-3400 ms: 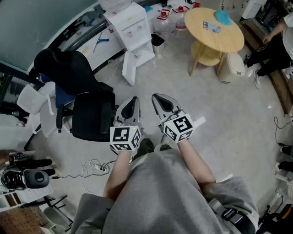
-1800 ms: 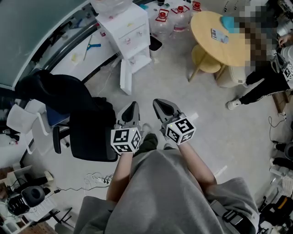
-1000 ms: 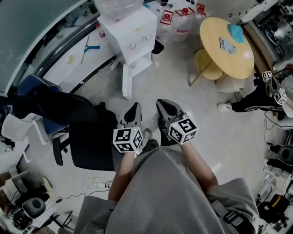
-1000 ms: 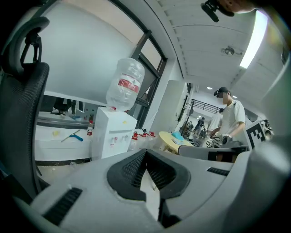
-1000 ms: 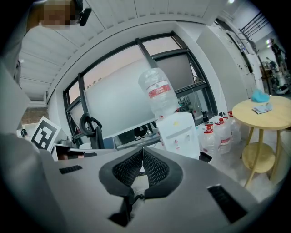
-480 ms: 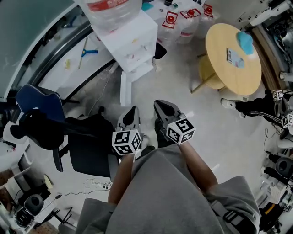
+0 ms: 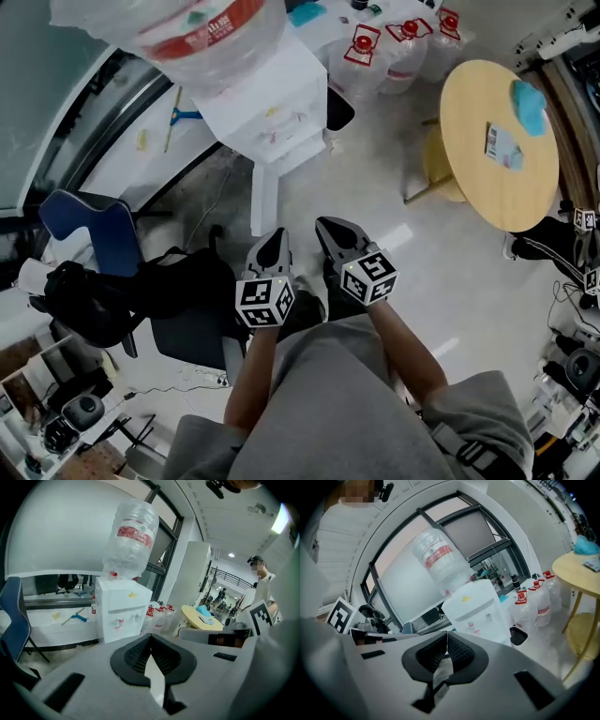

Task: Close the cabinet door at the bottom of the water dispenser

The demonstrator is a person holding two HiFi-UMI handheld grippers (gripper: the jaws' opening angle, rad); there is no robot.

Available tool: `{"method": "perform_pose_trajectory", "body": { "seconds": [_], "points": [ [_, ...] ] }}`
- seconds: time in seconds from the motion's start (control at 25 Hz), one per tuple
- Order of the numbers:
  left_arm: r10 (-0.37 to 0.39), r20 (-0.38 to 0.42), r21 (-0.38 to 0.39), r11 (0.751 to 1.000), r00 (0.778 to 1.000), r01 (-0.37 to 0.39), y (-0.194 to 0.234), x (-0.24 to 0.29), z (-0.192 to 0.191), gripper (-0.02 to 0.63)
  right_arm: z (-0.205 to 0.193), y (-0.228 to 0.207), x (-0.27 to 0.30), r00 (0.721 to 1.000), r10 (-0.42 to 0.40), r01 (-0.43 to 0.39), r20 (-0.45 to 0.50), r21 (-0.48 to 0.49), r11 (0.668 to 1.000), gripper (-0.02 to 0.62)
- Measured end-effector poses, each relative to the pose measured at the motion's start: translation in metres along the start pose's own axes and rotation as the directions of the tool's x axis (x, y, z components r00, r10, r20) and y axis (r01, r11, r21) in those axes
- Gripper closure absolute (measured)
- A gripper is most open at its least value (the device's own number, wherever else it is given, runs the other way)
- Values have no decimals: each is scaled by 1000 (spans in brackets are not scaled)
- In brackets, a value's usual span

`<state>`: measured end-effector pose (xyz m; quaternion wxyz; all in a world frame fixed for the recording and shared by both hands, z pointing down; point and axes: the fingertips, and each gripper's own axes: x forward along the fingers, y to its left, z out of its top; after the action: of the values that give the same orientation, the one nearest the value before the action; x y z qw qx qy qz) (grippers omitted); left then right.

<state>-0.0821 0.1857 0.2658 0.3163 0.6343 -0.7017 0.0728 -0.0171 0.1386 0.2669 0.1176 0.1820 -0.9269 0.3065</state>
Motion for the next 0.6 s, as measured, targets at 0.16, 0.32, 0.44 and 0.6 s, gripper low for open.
{"method": "perform_pose_trajectory", "body": {
  "seconds": [0.16,0.32,0.44,0.6],
  "points": [
    [23,-43,0,1000,999,-23,23,18,-14,597,-16,-17,25,1000,-6,7,-19,49,999,584],
    [38,-88,-3,999,995,-39,58,36,-34,597,-41,-35,56,999,-28,31,-39,86,996,584],
    [36,-119,-28,999,992,-39,81,45,-51,597,-59,-45,76,998,-52,56,-41,108,993,584],
    [12,-172,-21,1000,985,-16,102,64,-81,596,-83,-61,104,996,-78,83,-39,140,987,584]
  ]
}}
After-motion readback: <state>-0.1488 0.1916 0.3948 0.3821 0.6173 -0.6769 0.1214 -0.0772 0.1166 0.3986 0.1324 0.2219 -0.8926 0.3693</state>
